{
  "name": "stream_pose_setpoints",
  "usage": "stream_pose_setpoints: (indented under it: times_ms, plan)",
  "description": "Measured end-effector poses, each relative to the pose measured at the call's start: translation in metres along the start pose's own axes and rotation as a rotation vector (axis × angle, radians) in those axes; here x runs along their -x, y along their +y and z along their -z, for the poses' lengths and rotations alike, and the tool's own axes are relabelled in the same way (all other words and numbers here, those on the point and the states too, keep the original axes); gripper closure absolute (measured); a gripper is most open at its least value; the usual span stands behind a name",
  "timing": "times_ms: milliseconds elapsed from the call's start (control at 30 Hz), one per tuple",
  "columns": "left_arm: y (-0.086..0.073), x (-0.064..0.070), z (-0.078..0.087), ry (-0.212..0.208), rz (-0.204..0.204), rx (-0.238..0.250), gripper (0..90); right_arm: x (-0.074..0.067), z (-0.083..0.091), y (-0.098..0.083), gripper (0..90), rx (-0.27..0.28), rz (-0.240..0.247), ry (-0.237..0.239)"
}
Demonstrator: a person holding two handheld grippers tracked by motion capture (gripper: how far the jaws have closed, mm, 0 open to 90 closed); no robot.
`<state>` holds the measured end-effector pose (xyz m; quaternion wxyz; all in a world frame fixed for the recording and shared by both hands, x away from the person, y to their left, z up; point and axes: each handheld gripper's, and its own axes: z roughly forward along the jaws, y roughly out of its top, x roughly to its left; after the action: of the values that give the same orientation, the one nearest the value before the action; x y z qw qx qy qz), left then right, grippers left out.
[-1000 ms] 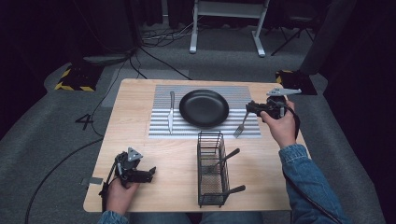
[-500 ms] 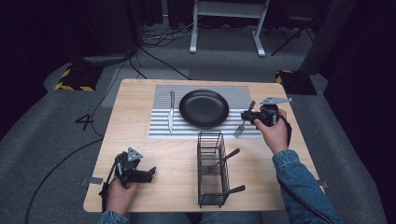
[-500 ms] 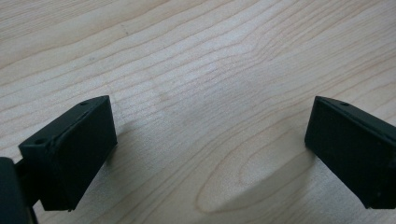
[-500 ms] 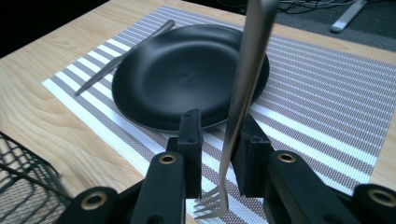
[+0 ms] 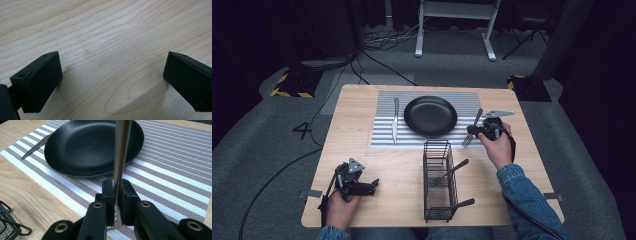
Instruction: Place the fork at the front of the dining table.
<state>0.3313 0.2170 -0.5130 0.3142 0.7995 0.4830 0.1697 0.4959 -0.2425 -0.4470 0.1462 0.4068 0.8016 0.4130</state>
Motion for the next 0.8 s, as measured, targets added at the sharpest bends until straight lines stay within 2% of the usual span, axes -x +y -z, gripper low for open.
stream_pose_setpoints:
  times_ms: [167,233,267,433,600,800]
  plan:
    - [0.0,0.0,0.0,0.0,0.0,0.0,2.3,-0.002,-0.001,0.002,85.3,-0.004,0.009,-0.01]
    - [0.0,0.0,0.0,0.0,0.0,0.0,2.3,-0.003,-0.001,0.004,86.7,-0.018,0.028,-0.025]
    - [0.0,0.0,0.0,0.0,0.0,0.0,2.3,-0.002,0.0,0.005,87.1,-0.013,0.006,0.002]
    - [0.0,0.0,0.0,0.0,0.001,0.0,2.3,0.002,0.002,0.011,87.2,-0.017,0.019,0.028]
    - [0.0,0.0,0.0,0.0,0.0,0.0,2.3,0.01,0.004,0.017,87.1,-0.067,0.01,0.108]
    - [0.0,0.0,0.0,0.001,-0.002,0.0,2.3,0.016,0.0,0.019,87.1,-0.1,0.03,0.151]
